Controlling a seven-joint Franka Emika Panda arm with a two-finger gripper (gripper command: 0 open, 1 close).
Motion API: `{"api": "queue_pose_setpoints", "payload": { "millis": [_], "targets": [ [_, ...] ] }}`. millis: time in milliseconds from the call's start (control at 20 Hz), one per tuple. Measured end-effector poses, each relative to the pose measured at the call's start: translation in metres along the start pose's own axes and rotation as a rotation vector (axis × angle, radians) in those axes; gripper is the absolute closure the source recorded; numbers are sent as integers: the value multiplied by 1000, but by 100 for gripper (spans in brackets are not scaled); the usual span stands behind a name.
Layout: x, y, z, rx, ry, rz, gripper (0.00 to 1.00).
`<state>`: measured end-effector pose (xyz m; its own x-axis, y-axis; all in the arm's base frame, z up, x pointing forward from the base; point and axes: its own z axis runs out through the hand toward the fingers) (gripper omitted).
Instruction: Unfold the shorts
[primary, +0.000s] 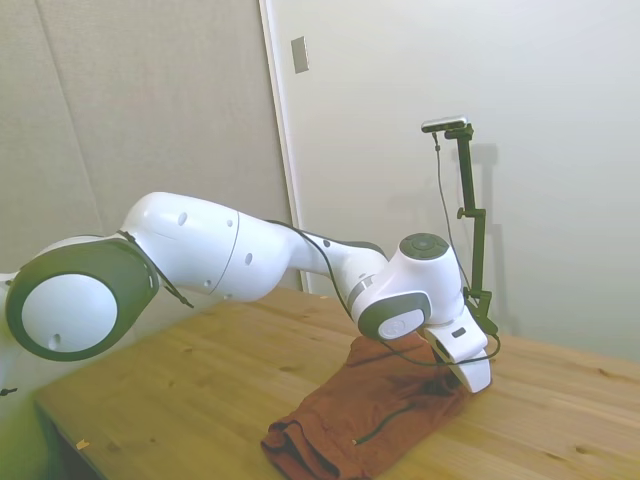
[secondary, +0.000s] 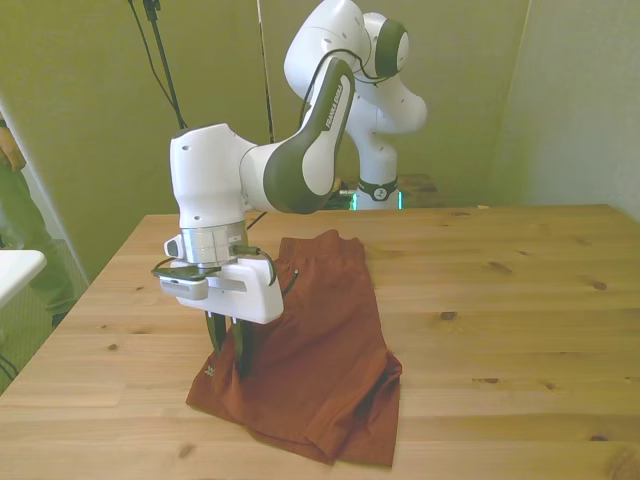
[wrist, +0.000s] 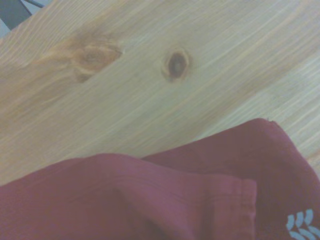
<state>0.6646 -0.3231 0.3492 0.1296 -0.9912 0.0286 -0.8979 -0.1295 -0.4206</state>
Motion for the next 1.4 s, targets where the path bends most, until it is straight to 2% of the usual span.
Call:
{"api": "queue_pose_setpoints", "payload": {
  "millis": [300, 600, 900, 1000, 1200, 1400],
  "targets": [
    [2, -3, -8, 27, -10, -13, 100],
    [-17, -13, -51, 79, -21, -89, 100],
    [-110, -45, -108, 135, -33, -205, 100],
    [-154, -52, -105, 103, -30, -255, 100],
    [-183, -66, -113, 115, -10, -302, 100],
    [-272, -94, -126, 129, -1, -392, 100]
  ]
}}
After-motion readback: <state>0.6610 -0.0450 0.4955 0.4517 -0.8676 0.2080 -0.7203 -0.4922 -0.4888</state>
